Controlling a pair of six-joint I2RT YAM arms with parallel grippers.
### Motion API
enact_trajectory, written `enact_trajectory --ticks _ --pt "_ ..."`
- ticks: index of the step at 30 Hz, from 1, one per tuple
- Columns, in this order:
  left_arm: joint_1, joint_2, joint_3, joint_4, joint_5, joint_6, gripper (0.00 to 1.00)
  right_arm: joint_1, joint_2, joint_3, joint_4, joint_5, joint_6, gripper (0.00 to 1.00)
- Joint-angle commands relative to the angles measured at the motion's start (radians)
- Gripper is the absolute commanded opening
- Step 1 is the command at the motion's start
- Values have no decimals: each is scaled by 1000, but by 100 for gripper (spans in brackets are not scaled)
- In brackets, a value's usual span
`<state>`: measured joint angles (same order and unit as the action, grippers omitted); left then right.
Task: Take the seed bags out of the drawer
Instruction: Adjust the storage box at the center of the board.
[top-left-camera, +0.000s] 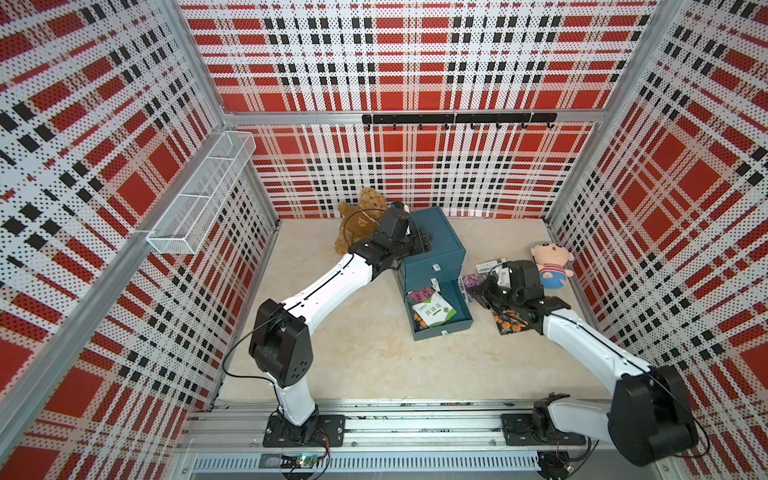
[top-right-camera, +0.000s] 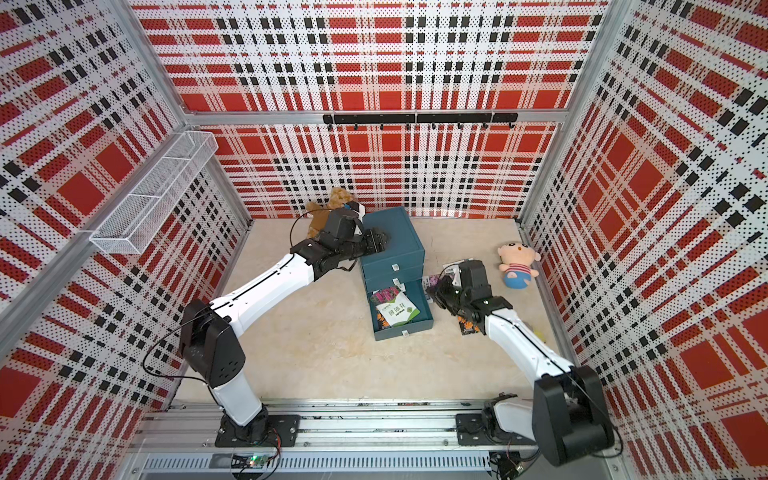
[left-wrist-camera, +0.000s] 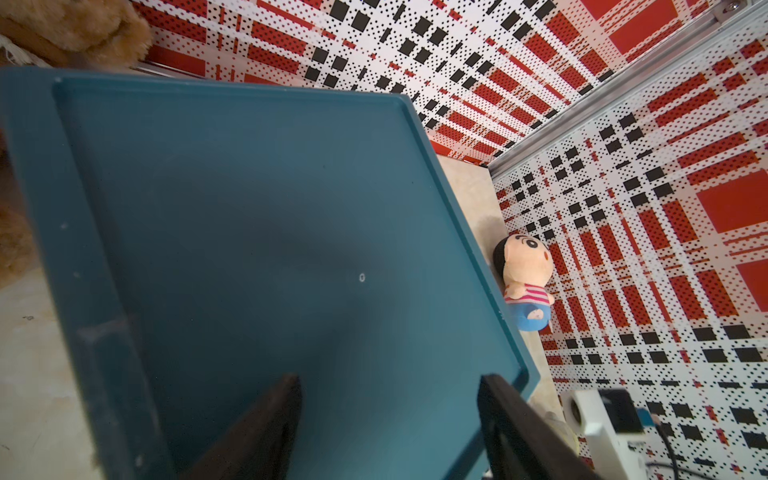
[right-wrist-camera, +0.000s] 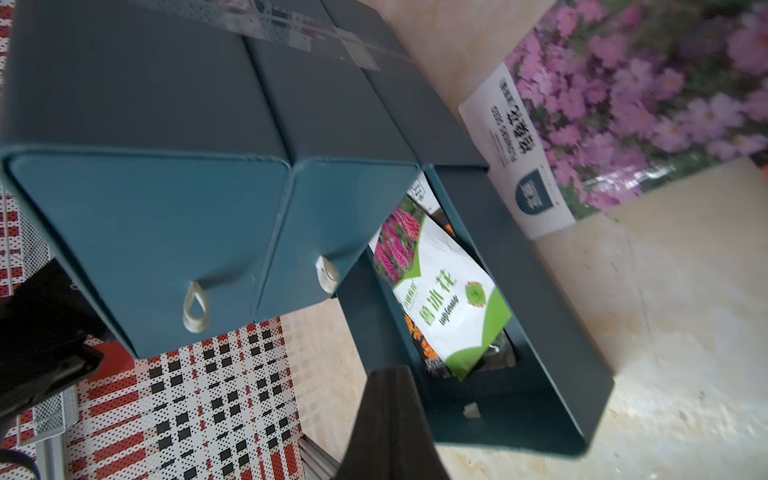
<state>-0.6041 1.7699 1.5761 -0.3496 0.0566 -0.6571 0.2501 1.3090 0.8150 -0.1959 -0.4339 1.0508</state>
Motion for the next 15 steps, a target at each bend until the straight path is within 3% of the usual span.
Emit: enact_trajectory --ticks 1,15 --pt "-1 68 -41 -161 38 -12 74 -7 91 75 -4 -18 -56 0" --pt "3 75 -39 -151 60 -12 73 -17 322 264 11 -21 -60 0"
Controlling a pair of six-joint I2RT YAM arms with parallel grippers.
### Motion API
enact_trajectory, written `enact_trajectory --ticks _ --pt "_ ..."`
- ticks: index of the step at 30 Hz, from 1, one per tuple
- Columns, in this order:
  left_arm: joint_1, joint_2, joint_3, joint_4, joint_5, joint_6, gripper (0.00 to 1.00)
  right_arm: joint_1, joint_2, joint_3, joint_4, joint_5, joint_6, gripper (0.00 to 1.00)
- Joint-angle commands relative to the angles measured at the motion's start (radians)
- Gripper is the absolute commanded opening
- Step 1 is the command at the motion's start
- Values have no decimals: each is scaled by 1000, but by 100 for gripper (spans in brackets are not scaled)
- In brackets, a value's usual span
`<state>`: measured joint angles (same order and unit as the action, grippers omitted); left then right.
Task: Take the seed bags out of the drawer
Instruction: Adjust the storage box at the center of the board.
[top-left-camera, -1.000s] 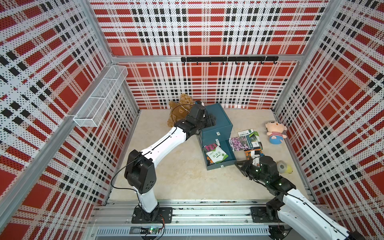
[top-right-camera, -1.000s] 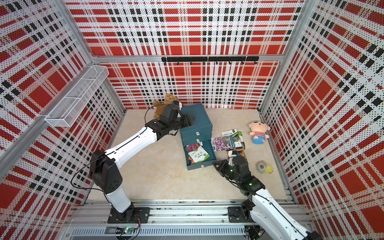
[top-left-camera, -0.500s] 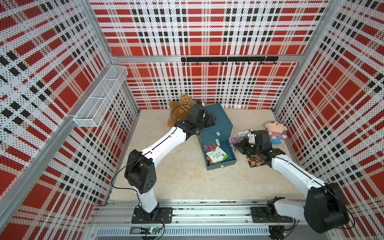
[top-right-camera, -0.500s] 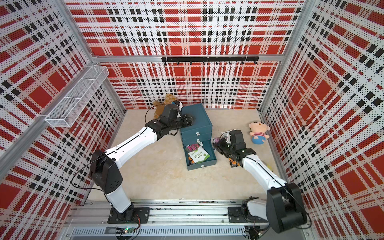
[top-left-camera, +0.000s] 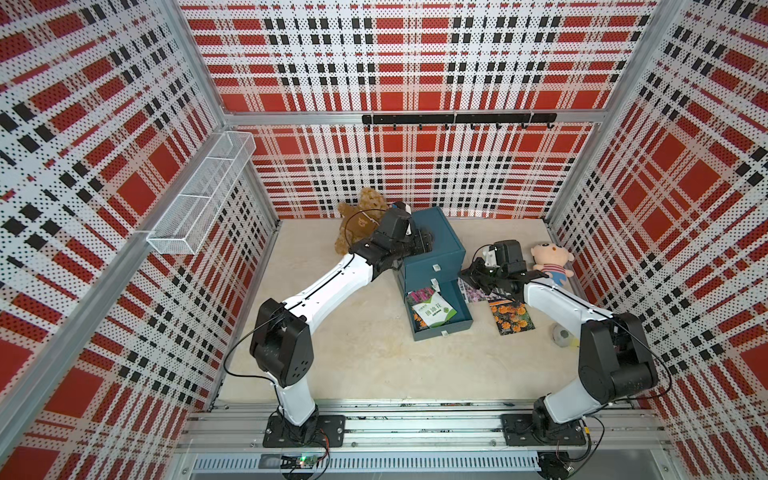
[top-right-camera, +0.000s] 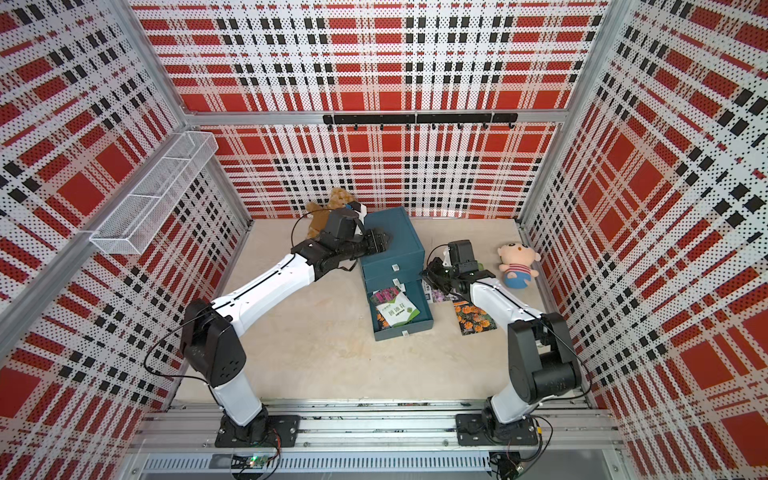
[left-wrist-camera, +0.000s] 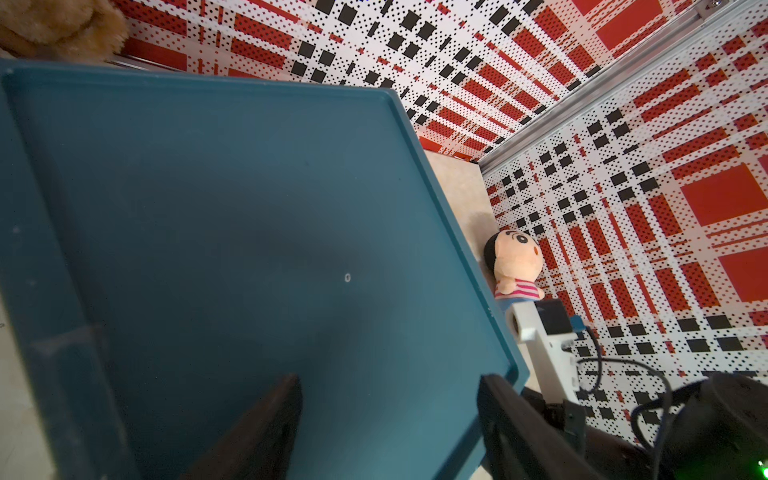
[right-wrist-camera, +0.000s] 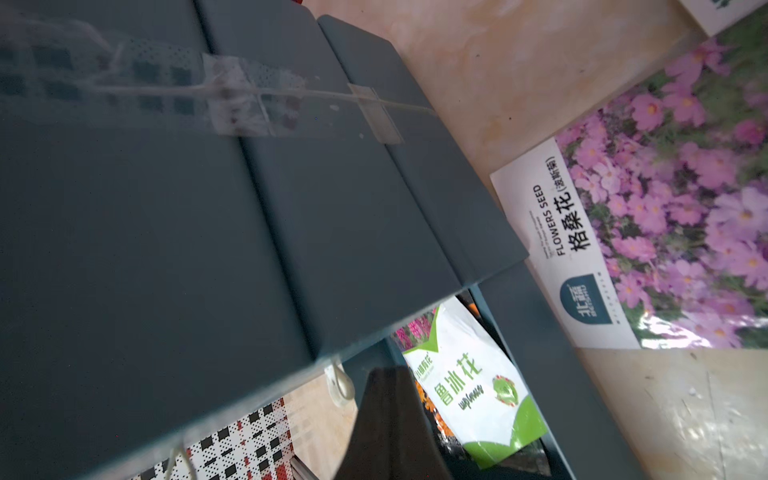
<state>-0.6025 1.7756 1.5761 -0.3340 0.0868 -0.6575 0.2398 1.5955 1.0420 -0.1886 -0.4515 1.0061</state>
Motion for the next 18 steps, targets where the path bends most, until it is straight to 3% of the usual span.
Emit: enact_trajectory --ticks 1,14,18 --pt "1 70 -42 -166 31 -11 73 -7 50 53 3 -6 -15 0" --pt "7 74 -42 -167 42 -4 73 -9 171 179 -2 -9 -17 0" --pt "12 76 -46 -167 47 -2 73 -8 153 151 -45 -10 -60 0"
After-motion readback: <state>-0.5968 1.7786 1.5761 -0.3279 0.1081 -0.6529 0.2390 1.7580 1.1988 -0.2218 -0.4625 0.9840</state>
